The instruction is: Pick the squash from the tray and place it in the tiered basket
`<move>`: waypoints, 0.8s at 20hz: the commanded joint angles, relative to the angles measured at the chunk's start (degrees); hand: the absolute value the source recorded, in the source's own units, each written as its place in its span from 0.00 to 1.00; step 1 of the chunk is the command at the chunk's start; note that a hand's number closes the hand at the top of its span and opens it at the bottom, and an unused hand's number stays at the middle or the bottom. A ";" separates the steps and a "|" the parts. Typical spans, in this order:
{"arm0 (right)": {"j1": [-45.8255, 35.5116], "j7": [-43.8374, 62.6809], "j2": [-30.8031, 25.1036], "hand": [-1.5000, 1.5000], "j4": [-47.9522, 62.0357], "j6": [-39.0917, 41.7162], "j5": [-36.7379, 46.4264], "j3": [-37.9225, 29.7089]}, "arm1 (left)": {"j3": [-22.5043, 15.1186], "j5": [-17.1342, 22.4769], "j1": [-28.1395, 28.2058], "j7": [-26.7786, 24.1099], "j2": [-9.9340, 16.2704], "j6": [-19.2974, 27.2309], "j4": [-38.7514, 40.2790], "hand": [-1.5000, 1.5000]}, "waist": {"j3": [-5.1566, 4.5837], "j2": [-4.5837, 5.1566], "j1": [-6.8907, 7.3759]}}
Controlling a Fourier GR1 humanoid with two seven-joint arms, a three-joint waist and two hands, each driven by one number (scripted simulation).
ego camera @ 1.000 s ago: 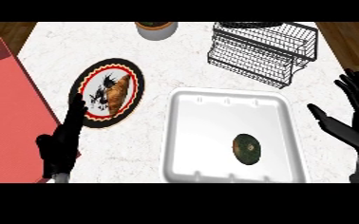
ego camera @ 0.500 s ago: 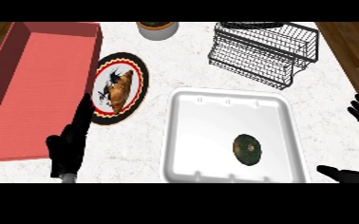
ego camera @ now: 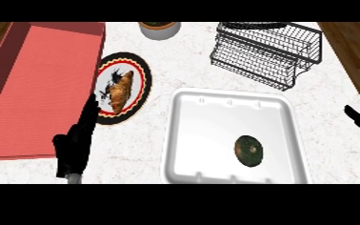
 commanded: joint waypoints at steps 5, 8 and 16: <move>0.30 21.53 3.40 0.00 -13.16 -5.22 19.29 11.80 | -0.01 -0.48 1.69 1.54 -1.72 0.48 4.22 0.50 | -0.39 0.61 0.96; -6.09 26.82 5.59 0.00 -8.98 -3.17 24.30 16.44 | -0.84 -1.64 2.12 1.52 -0.70 -0.75 2.87 0.50 | -0.33 0.75 2.12; -12.82 40.05 10.18 0.00 -4.48 5.47 36.63 27.11 | -0.50 -1.82 1.74 0.85 -2.39 -1.21 4.32 0.50 | -0.37 0.75 1.97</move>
